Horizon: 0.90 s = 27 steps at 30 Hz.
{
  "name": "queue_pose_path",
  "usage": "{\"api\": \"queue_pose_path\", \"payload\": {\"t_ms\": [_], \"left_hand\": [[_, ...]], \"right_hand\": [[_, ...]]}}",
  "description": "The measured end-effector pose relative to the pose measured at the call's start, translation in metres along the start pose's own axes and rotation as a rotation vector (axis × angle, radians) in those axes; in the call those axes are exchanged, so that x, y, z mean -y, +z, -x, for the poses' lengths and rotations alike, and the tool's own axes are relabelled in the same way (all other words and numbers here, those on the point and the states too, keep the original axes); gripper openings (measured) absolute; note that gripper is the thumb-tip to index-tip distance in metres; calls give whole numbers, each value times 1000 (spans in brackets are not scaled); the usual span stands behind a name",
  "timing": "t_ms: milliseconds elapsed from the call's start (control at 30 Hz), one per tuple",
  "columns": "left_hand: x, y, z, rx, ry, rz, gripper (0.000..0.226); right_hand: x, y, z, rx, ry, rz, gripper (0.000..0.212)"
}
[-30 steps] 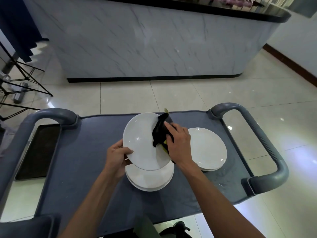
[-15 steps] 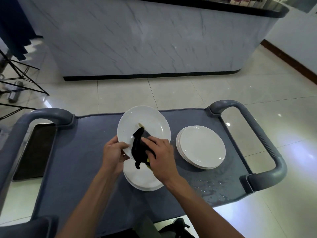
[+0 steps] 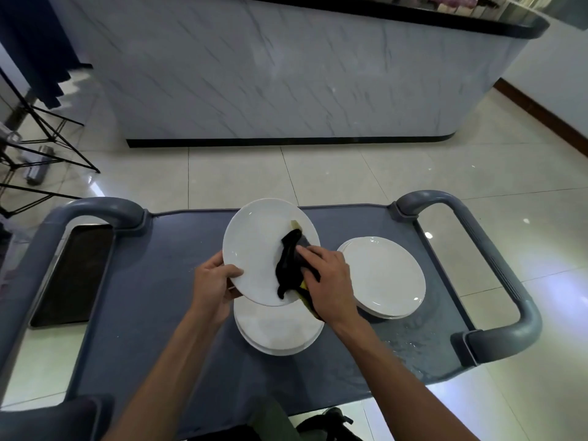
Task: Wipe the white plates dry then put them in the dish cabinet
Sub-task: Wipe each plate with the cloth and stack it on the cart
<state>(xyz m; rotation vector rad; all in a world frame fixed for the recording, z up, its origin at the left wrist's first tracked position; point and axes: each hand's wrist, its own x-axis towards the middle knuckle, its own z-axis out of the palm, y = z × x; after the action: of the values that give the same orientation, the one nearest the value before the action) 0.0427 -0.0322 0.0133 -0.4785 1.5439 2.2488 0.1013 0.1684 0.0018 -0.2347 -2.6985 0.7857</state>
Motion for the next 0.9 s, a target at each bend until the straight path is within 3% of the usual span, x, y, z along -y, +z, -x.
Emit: {"api": "queue_pose_path", "payload": {"t_ms": [500, 900], "left_hand": [[7, 1, 3, 164, -5, -132, 46], [10, 5, 5, 221, 27, -157, 54]], "right_hand": [[18, -10, -53, -37, -27, 1, 44], [41, 11, -17, 25, -262, -61, 42]]}}
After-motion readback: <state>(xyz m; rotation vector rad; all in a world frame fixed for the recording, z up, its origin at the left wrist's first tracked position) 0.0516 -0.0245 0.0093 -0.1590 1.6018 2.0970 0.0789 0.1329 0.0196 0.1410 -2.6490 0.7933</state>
